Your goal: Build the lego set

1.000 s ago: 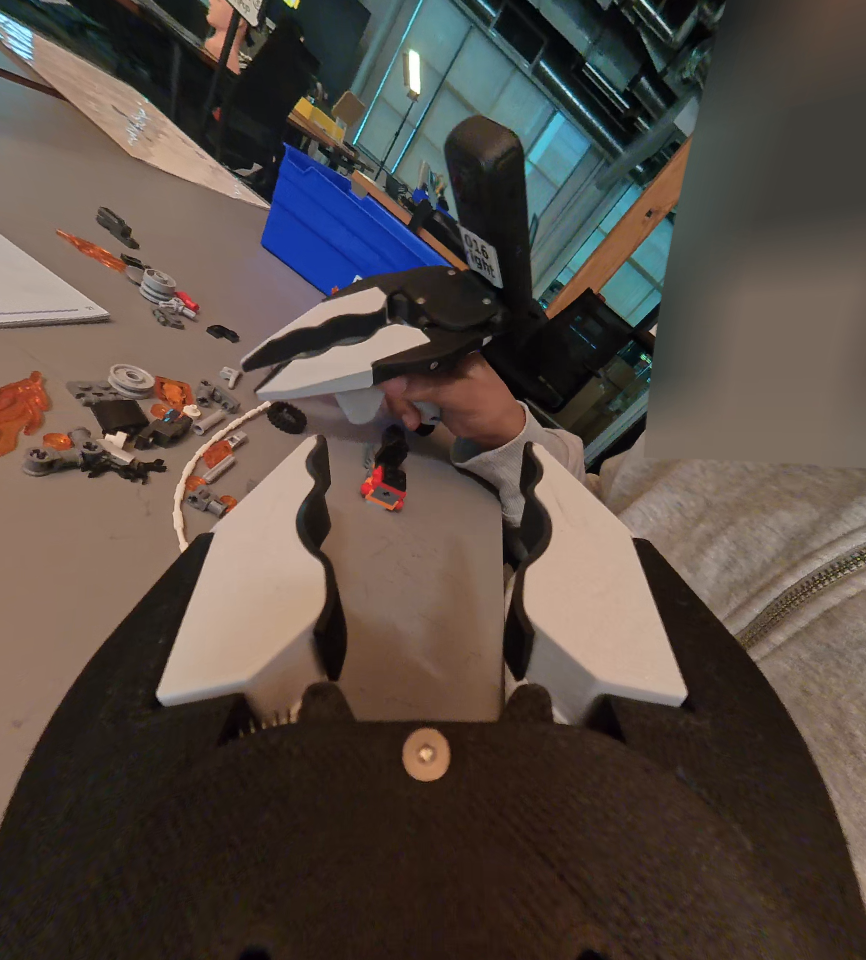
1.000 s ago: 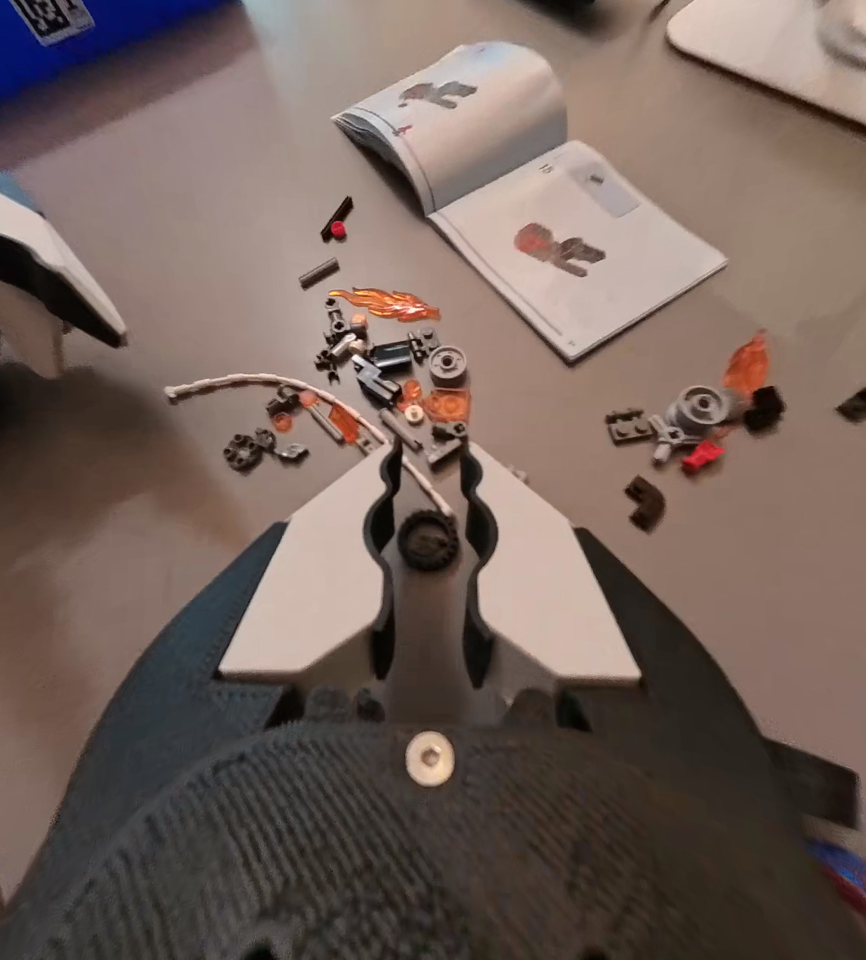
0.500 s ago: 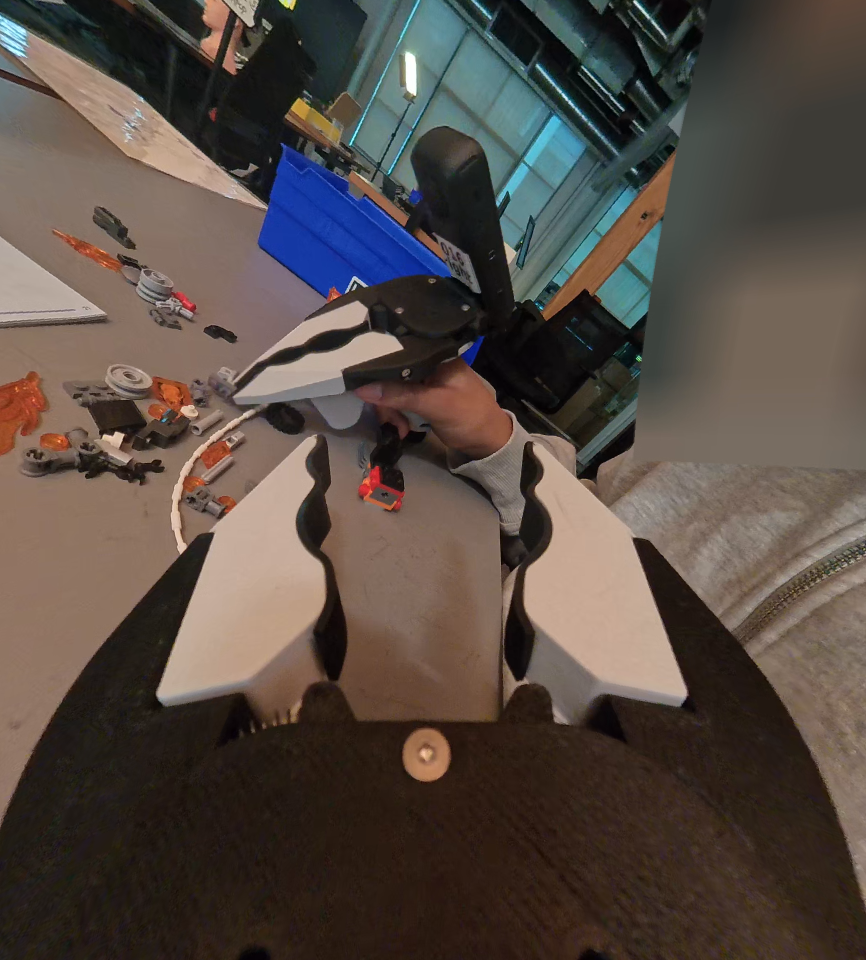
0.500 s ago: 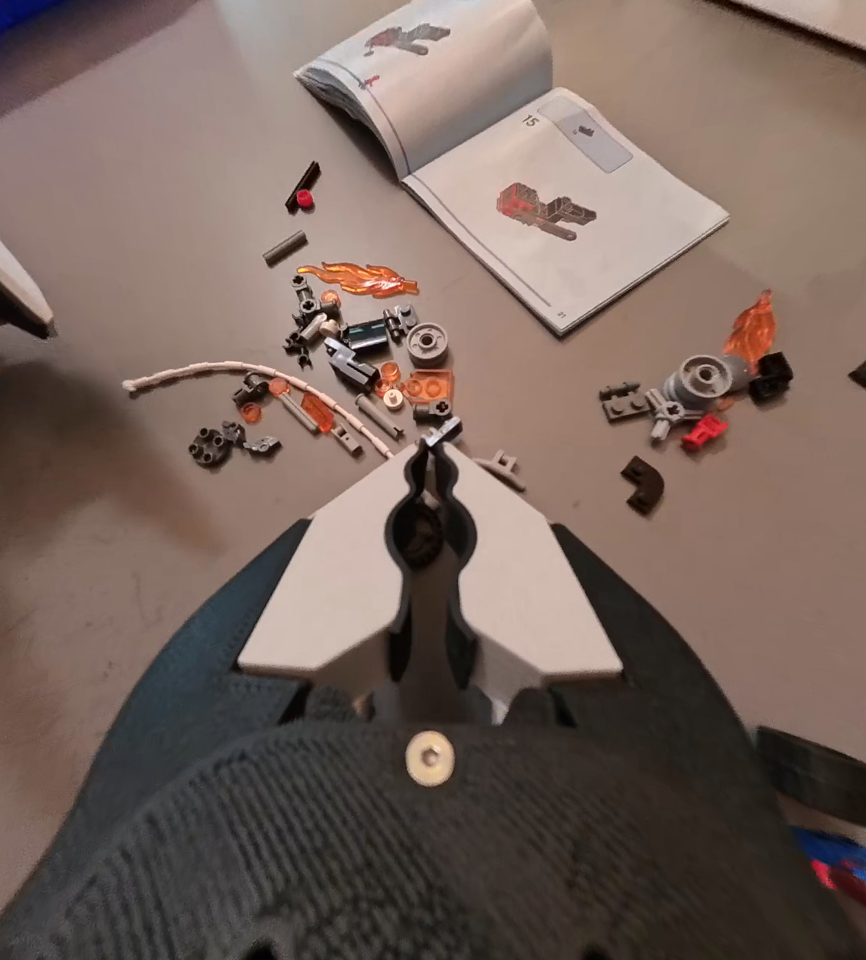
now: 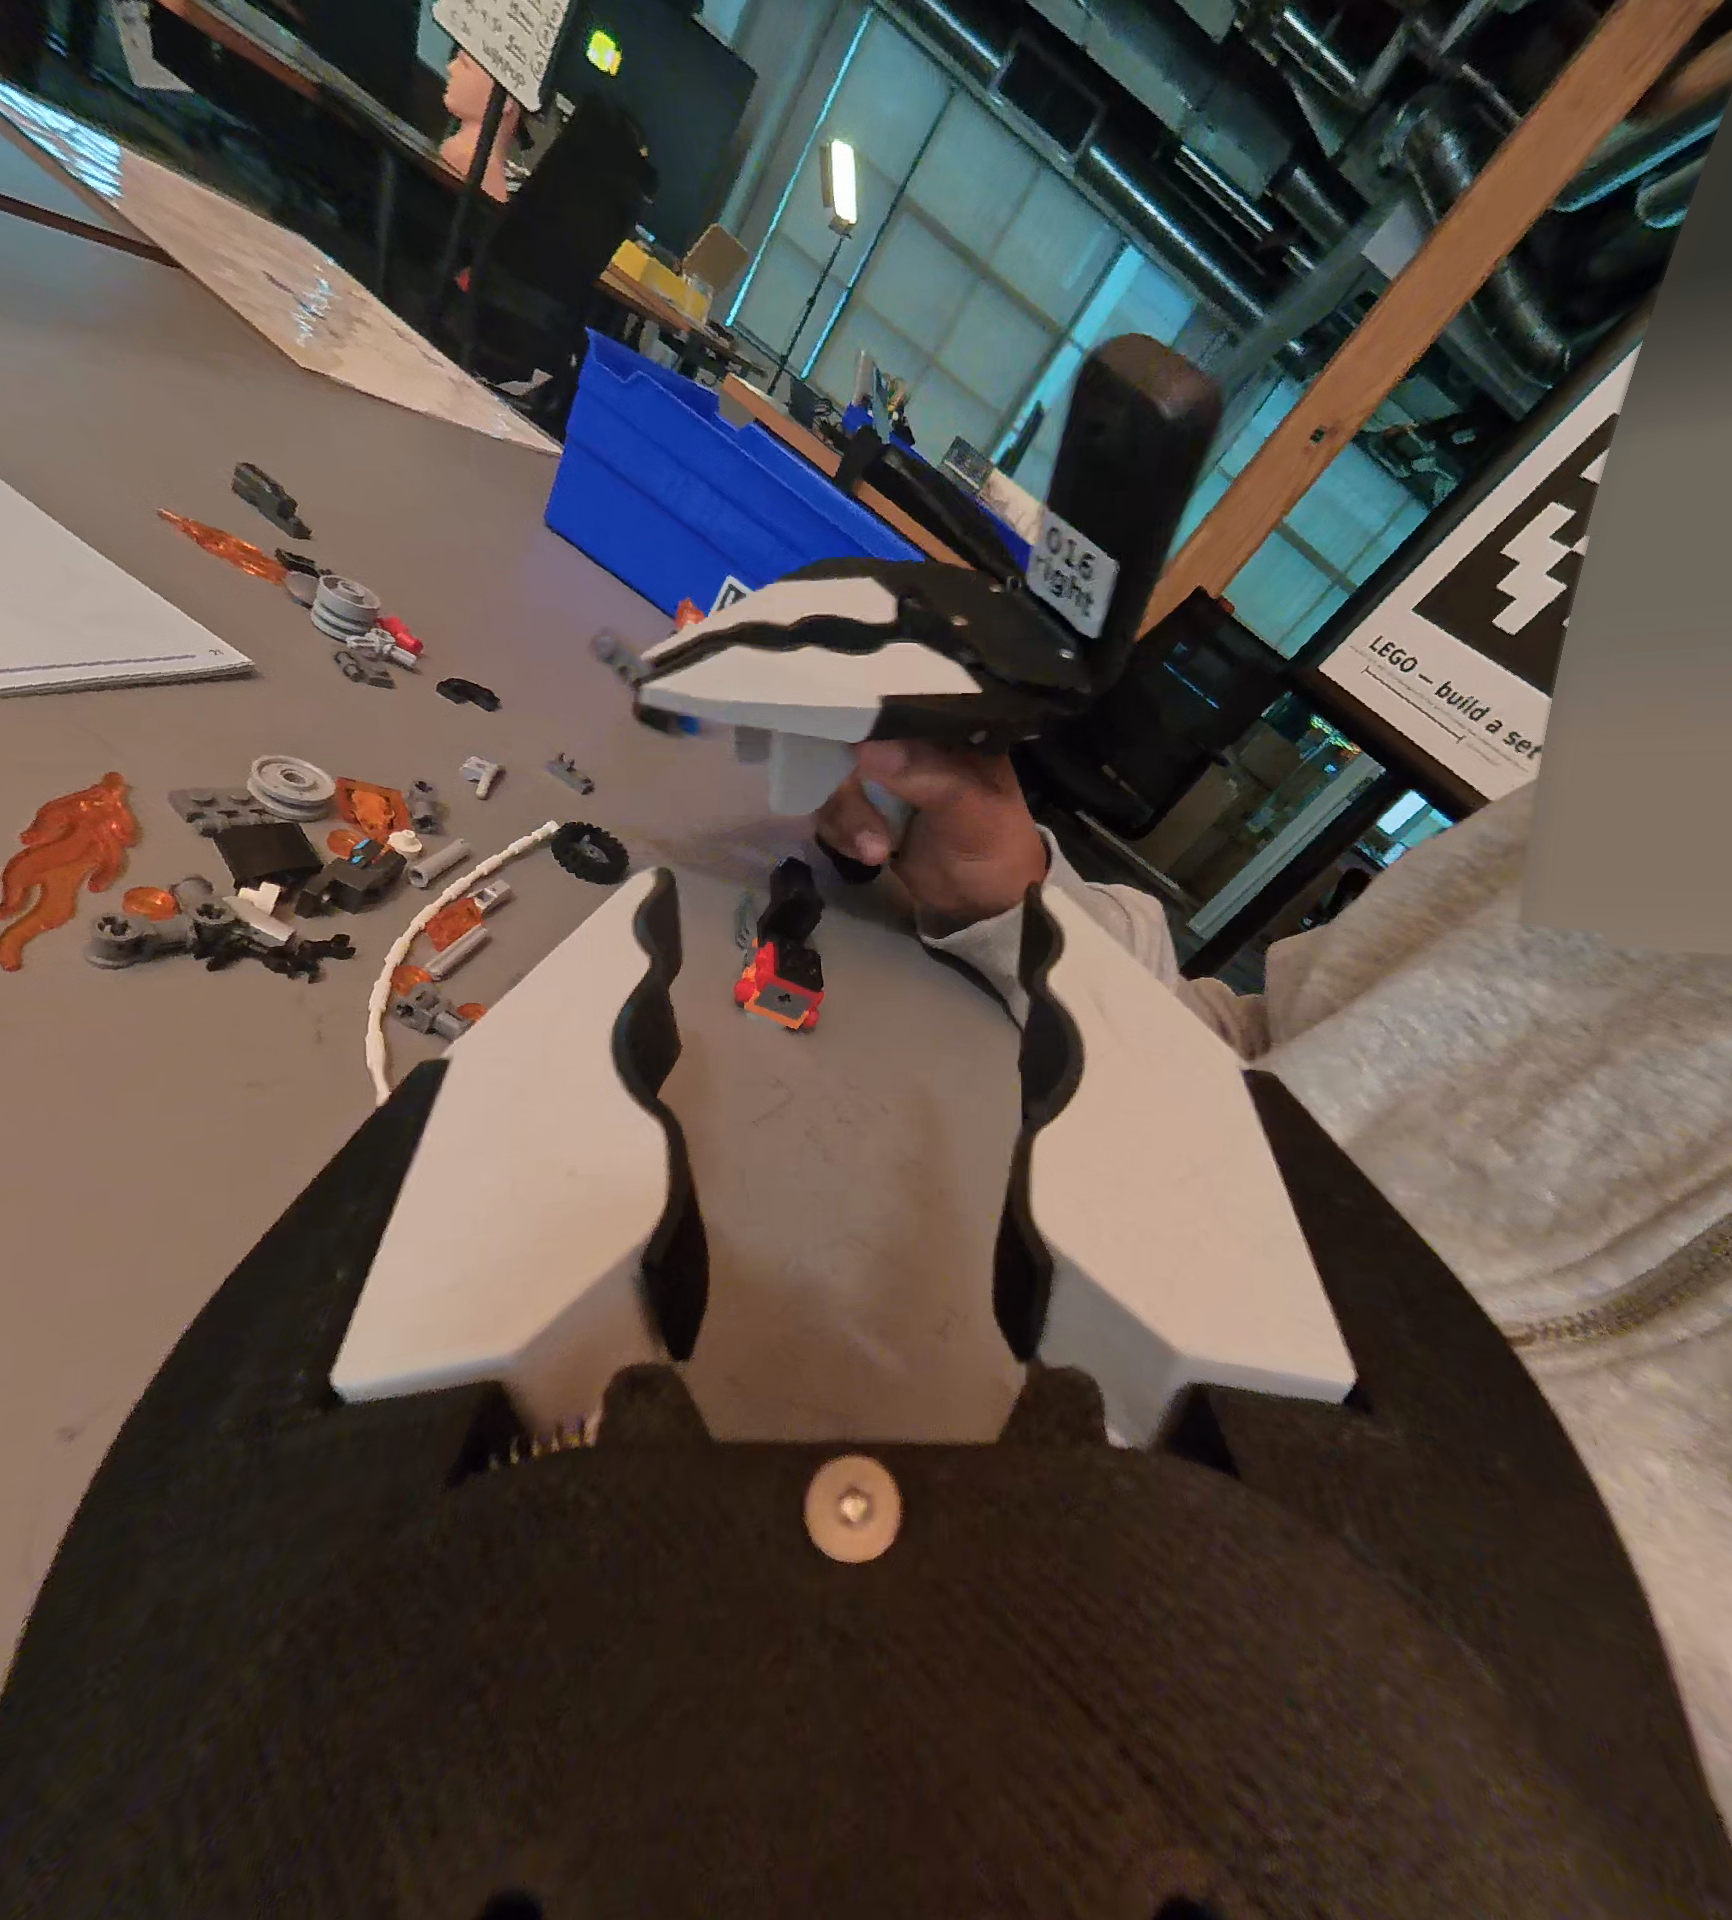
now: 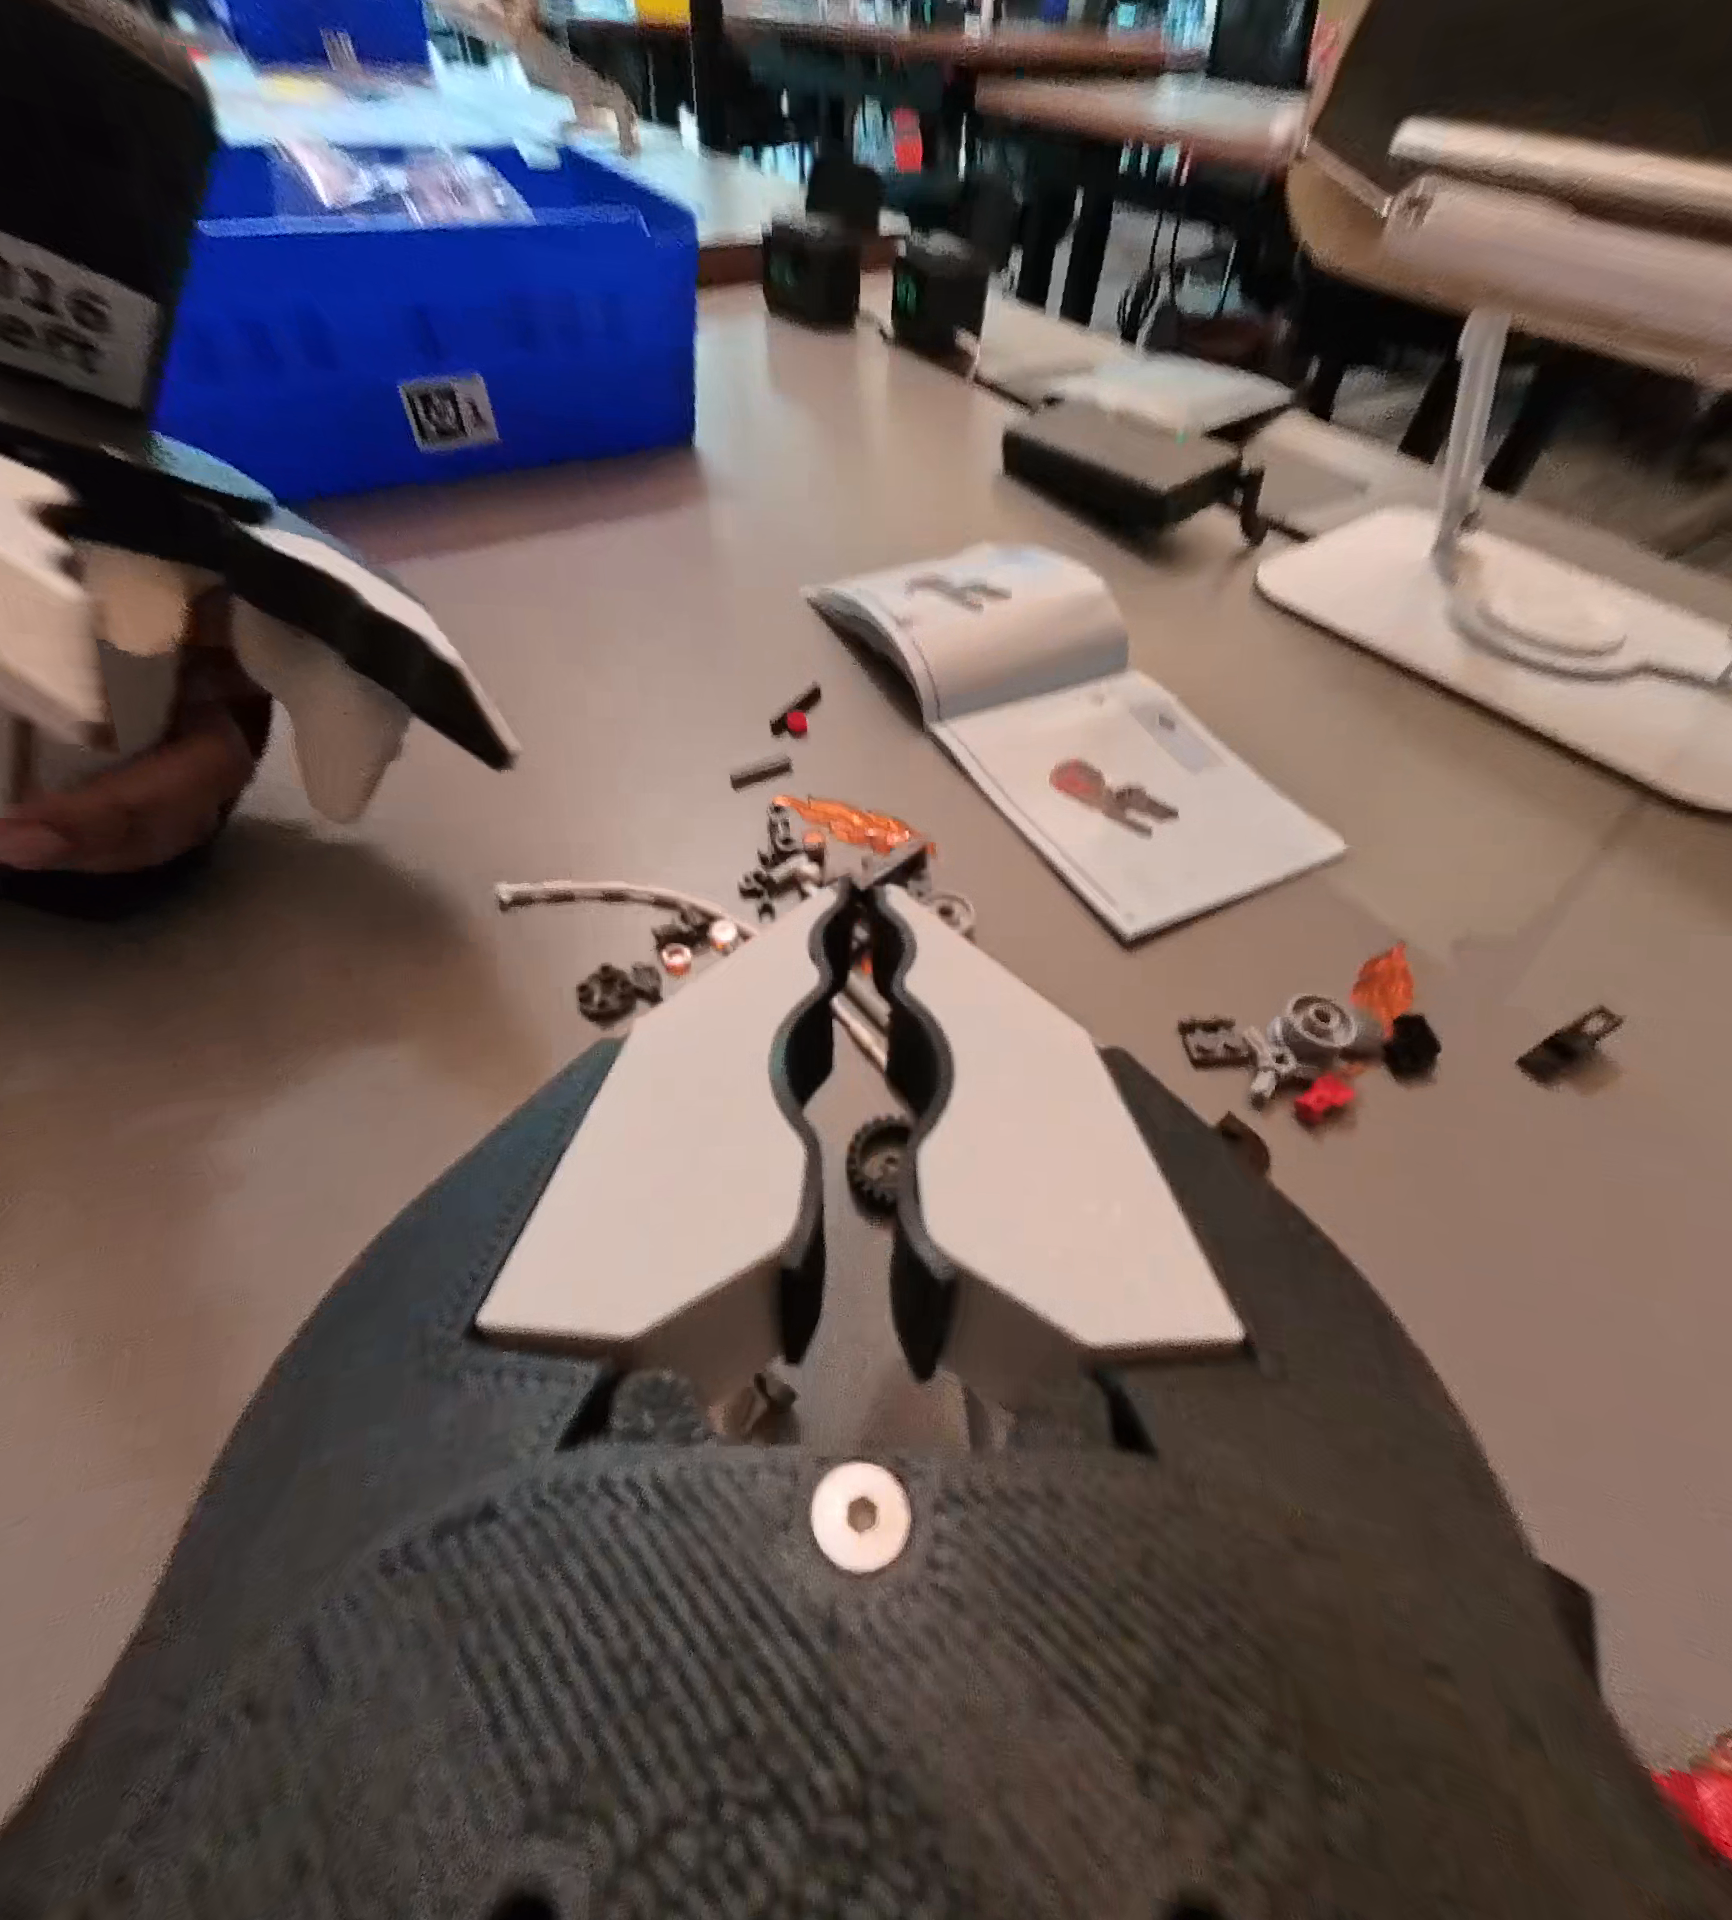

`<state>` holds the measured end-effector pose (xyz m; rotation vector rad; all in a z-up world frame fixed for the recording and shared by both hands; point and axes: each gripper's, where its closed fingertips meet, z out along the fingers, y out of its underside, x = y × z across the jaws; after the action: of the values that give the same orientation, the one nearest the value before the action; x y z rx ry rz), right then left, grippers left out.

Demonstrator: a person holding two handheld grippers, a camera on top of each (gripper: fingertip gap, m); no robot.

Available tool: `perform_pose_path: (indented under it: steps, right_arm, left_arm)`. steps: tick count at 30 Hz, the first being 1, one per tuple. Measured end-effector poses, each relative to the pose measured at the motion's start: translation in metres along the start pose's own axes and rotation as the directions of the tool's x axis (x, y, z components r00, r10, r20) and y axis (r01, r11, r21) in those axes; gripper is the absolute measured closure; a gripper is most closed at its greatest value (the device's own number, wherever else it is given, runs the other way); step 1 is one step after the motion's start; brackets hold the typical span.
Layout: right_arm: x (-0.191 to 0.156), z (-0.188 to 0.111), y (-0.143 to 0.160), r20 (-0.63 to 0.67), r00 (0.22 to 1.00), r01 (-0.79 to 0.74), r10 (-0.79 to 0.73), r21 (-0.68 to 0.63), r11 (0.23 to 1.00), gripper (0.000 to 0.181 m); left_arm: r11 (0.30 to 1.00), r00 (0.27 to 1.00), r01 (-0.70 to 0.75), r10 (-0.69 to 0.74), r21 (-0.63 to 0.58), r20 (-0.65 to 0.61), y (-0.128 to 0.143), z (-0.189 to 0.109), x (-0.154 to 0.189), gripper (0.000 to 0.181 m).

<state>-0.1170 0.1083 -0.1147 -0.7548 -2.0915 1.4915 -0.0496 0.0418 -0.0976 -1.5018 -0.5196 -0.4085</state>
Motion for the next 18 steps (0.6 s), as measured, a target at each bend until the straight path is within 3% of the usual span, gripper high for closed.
perform_pose_path:
  steps: [7,9,11,13,18]
  right_arm:
    - [-0.034,-0.024,-0.019,0.15,0.987,-0.078,0.059,0.122,0.99,0.181]
    - [-0.056,-0.031,-0.023,0.28,0.956,-0.122,0.084,0.12,0.985,0.18]
    - [-0.097,-0.049,-0.027,0.504,0.863,-0.12,0.043,0.123,0.985,0.181]
    - [-0.132,-0.069,-0.019,0.622,0.783,-0.06,-0.029,0.123,0.991,0.181]
    - [-0.149,-0.077,0.021,0.601,0.796,0.075,-0.075,0.025,0.997,0.181]
  left_arm:
    - [0.998,1.0,-0.002,0.001,0.061,0.019,-0.008,-0.006,-0.002,0.139]
    - [0.996,0.999,-0.03,0.029,0.079,0.023,-0.01,-0.005,0.0,0.139]
    - [0.994,0.998,-0.065,0.063,0.083,0.026,-0.009,-0.001,0.006,0.144]
    - [0.993,0.992,-0.092,0.099,0.079,-0.077,-0.002,0.007,0.03,0.145]
    - [0.993,0.956,-0.042,0.007,-0.113,-0.295,0.039,0.033,0.076,0.152]
